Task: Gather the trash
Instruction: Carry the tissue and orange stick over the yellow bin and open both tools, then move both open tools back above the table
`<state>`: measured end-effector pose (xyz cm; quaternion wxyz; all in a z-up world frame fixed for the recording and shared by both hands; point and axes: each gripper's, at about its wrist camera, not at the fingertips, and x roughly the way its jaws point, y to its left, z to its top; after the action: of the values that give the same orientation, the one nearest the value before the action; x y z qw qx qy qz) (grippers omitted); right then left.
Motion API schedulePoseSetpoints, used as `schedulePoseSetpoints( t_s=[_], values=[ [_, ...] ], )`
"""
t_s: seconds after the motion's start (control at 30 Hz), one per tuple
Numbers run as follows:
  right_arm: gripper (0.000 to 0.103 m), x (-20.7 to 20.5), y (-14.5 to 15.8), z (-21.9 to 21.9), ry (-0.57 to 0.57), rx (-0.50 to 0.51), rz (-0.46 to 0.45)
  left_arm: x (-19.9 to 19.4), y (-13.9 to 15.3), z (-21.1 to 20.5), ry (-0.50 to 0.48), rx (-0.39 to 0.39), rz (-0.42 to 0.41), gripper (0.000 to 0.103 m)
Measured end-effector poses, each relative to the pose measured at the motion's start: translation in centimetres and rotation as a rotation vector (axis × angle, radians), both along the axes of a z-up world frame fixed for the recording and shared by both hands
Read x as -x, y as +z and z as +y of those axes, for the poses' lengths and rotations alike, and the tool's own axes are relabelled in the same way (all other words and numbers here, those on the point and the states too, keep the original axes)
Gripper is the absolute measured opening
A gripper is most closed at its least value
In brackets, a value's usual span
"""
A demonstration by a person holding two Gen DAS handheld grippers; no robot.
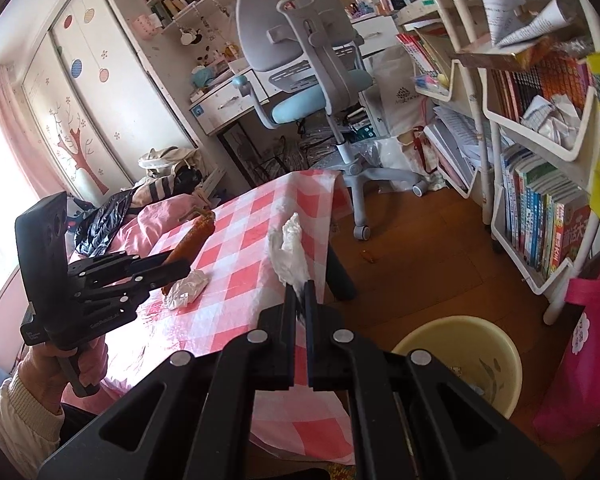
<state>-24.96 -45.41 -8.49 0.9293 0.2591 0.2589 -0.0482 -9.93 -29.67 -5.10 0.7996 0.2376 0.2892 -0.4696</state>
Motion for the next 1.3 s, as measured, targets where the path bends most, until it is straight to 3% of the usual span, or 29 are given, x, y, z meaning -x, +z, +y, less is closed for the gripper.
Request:
schedulePoseSetpoints(
  t_s=[0.33,0.6,0.87,1.03,1.07,1.13,1.2,1.3],
  values=[
    [0.005,0.4,0.4,0.4,-0.003,0.034,0.003,0.9,-0.3,-1.2,-0.019,0.003,0.014,0.019],
    [0.005,2.6,-1.8,-1.8,-0.069,0.028,0.068,4.1,-3.3,-5.7,-0.087,-0.022,0.103,0.019],
    [0.005,4.1,-5.0,-4.3,-0.129,0.006,0.134,7.2,-7.0,-10.8,-0.159,-0.103,0.143,0.019],
    [0.009,4.2,-7.9,-5.6,-0.163,-0.012,0.231,7.8,-9.7,-14.1,-0.184,-0.186,0.169,0.020],
    [0.012,4.3,-8.4,-5.8,-0.171,-0.018,0.249,7.9,-10.3,-14.7,-0.185,-0.206,0.174,0.023],
    [0.022,4.6,-8.7,-6.1,-0.192,-0.014,0.263,8.1,-10.7,-15.4,-0.182,-0.232,0.172,0.039],
    [0.025,5.1,-8.3,-6.2,-0.205,-0.017,0.248,8.3,-10.3,-15.2,-0.161,-0.214,0.129,0.061],
    [0.034,5.1,-7.0,-6.0,-0.215,0.000,0.215,7.8,-8.6,-13.7,-0.116,-0.175,0.080,0.076]
  ],
)
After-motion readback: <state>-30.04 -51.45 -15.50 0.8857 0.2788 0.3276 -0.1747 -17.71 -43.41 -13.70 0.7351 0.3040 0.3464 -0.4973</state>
